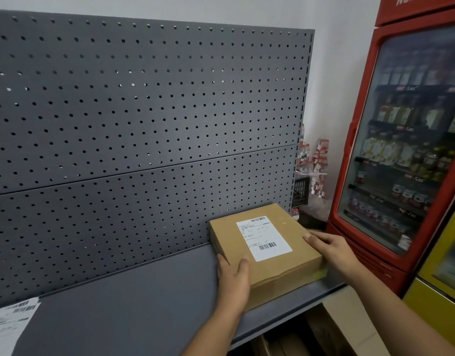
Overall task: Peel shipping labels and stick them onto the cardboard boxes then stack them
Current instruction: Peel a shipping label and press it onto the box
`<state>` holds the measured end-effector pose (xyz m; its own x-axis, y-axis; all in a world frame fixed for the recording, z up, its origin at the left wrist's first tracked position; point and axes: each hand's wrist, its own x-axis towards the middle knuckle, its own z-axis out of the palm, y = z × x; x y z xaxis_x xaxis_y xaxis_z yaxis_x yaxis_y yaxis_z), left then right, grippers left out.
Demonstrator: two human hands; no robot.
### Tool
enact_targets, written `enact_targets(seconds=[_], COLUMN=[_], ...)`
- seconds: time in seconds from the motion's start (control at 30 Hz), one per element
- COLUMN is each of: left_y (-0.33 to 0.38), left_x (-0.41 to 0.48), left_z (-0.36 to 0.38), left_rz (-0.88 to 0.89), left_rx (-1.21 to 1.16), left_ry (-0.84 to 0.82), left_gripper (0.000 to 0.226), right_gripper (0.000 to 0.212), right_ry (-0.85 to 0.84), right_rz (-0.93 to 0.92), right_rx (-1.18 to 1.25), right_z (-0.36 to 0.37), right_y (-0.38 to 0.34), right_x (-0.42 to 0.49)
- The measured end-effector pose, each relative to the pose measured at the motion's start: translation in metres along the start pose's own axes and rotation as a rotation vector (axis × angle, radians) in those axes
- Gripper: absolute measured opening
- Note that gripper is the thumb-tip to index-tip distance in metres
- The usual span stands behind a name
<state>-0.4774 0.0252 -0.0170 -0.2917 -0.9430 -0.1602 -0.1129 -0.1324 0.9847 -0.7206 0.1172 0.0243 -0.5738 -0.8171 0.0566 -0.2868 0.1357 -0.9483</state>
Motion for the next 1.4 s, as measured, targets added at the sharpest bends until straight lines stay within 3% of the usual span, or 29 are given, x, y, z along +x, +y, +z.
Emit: enact_targets(seconds=[0.23, 0.4, 0.57, 0.67, 0.83, 1.07, 1.4], left_y=[-0.003, 0.005, 0.04, 0.048, 0.054, 0.045, 0.04], left_x=[0.018, 0.022, -0.008, -0.022, -0.042, -0.065, -0.105], left_z=[-0.012, -0.032, -0.066, -0.089, -0.129, -0.199, -0.323], left_rz=[-0.022, 0.014, 0.245, 0.401, 0.468, 0.426, 0.339], left_rx=[0.133, 0.356, 0.742, 0.881, 0.942, 0.908, 0.865], left_ry=[-0.049, -0.038, 0.041, 0.092, 0.122, 0.215, 0.399], left_gripper=[0.108, 0.088, 0.057, 0.05, 0.052, 0.051, 0.05], right_gripper=[0.035, 0.029, 0.043, 0.046, 0.048, 0.045, 0.062], right_ry=[-0.003, 0.081, 0.035, 0.006, -0.043, -0.107, -0.287], right_rz=[-0.065, -0.182, -0.261, -0.321, -0.436, -0.538, -0.607], right_rx=[-0.323, -0.644, -0.768, -0.756, -0.691, -0.571, -0.377], right_z=[-0.008, 0.001, 0.018, 0.034, 0.07, 0.136, 0.24], right_y=[-0.011, -0.025, -0.047, -0.06, -0.077, -0.099, -0.135], right_x=[0.003, 0.006, -0.009, -0.024, -0.049, -0.074, -0.101])
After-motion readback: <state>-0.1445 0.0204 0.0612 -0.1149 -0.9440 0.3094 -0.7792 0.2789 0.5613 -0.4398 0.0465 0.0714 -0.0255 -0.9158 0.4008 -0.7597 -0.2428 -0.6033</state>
